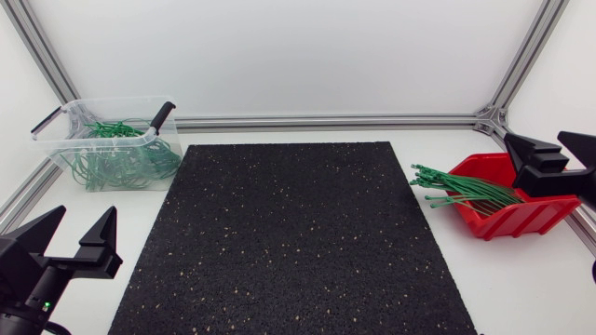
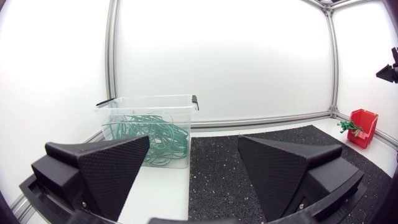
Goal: Take a green cable tie from the red box, thread the tail through the head to close it, then place it in the transparent bin on the left.
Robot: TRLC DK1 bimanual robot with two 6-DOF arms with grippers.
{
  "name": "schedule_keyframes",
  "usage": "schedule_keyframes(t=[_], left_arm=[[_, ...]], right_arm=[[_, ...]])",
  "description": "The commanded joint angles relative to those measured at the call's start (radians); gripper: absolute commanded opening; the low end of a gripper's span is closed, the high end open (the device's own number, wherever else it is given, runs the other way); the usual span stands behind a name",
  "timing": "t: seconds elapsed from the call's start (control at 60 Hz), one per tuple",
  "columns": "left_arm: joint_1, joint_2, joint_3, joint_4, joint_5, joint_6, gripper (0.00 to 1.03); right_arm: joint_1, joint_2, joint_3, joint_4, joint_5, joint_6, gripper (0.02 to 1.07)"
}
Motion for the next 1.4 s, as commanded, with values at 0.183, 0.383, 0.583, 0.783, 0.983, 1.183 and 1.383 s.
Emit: schedule_keyframes(t=[0.183,0.383,0.583,0.783,0.983,1.183,1.383], left_arm=[[-0.008,-0.007,-0.043,-0.010,-0.001,-0.018,0.99],[-0.008,-0.007,-0.043,-0.010,0.000,-0.018,0.99],[-0.008,-0.007,-0.041,-0.010,-0.001,-0.018,0.99],[-0.006,-0.007,-0.041,-0.010,0.000,-0.018,0.99],[-0.005,-0.005,-0.043,-0.012,-0.001,-0.018,0.99],[-0.001,-0.004,-0.041,-0.012,0.000,-0.018,0.99],[0.000,-0.004,-0.041,-0.014,-0.001,-0.018,0.99]], right_arm=[[-0.265,0.331,0.242,-0.141,-0.353,-0.111,1.03],[-0.262,0.532,0.389,-0.346,-0.347,-0.362,1.03],[-0.240,0.676,0.463,-0.454,-0.304,-0.559,1.03],[-0.176,0.762,0.454,-0.476,-0.121,-0.704,1.03],[-0.098,0.680,0.239,-0.280,0.023,-0.884,1.01],[-0.041,0.691,0.109,-0.131,0.070,-0.987,0.97],[-0.065,0.743,0.087,-0.129,0.035,-1.077,0.97]])
